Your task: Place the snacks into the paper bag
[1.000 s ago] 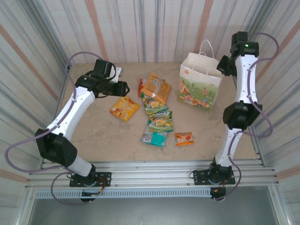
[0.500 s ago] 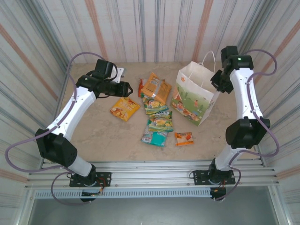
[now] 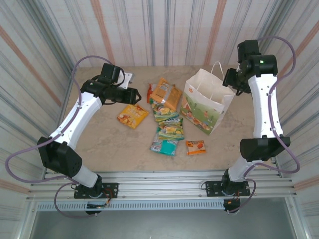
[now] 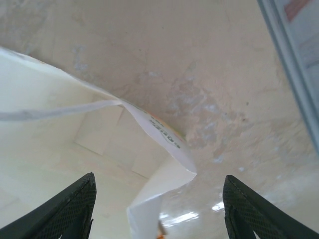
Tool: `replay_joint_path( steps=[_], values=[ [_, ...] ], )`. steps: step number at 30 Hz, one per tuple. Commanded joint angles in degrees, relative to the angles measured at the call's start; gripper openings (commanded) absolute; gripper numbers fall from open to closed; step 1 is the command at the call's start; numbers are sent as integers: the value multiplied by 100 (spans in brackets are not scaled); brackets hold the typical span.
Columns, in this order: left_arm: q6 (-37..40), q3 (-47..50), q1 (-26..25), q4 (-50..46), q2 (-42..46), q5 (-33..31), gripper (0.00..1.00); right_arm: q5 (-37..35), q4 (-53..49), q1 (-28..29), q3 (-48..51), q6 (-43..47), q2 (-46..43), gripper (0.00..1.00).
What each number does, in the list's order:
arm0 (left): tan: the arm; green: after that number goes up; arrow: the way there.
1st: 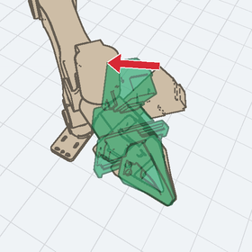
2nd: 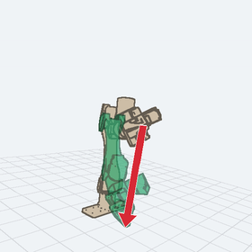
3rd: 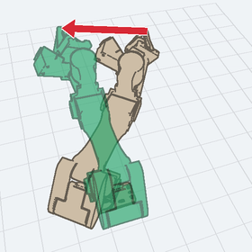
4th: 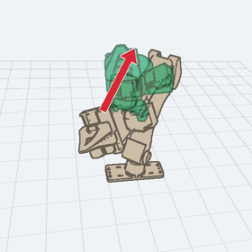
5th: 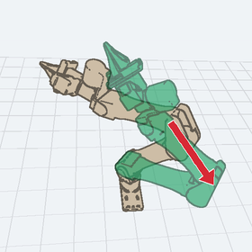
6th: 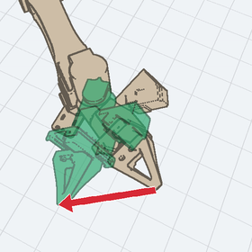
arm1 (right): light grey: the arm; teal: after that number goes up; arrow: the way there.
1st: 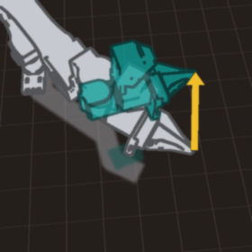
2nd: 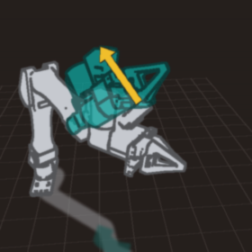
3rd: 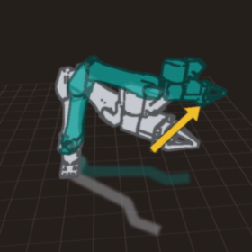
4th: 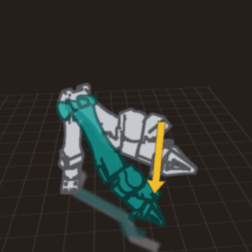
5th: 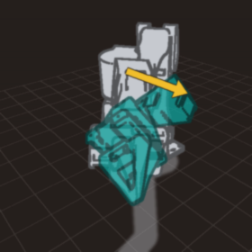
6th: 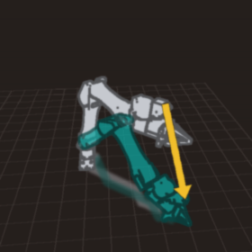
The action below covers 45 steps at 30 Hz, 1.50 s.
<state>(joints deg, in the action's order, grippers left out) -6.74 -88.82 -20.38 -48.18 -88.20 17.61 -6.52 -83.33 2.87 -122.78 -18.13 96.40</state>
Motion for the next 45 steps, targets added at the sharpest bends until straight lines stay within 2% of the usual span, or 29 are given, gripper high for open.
replay_joint_path(
  steps=[1, 6, 12, 17, 20, 22, 26, 27, 28, 30, 35, 45],
  values=[
    [336, -132, -34, -28, 123, 310, 63, 225, -500, -83, -312, 1907, 203, 70],
    [446, -2, -36, 225, 220, 399, 63, 1035, 13, -358, -276, 2460, 377, 70],
    [482, 78, -36, 373, 211, 603, 62, 1440, 181, -409, -507, 2840, 1078, 69],
    [472, 420, -36, 879, 393, 822, 60, 1488, 437, -401, -645, 2955, 1512, 68],
    [450, 470, -36, 1001, 431, 841, 59, 1722, 497, -403, -733, 2993, 1723, 65],
    [439, 449, -36, 990, 427, 815, 58, 1939, 537, -418, -733, 2982, 1787, 56],
    [370, 450, -36, 968, 425, 787, 56, 2248, 495, -484, -773, 2789, 1754, 16],
    [338, 470, -45, 989, 444, 760, 56, 2191, 485, -515, -773, 2609, 1707, 8],
    [311, 483, -53, 1008, 452, 743, 56, 2095, 469, -552, -765, 2460, 1657, 4],
    [279, 497, -85, 1030, 448, 698, 55, 1826, 481, -609, -665, 2050, 1499, 0],
    [273, 436, -135, 994, 393, 642, 54, 1146, 731, -614, -266, 1404, 1002, 0],
    [62, 460, -303, 989, 280, 629, 53, 1084, 850, -530, 315, 1214, 586, 0]
  ],
)
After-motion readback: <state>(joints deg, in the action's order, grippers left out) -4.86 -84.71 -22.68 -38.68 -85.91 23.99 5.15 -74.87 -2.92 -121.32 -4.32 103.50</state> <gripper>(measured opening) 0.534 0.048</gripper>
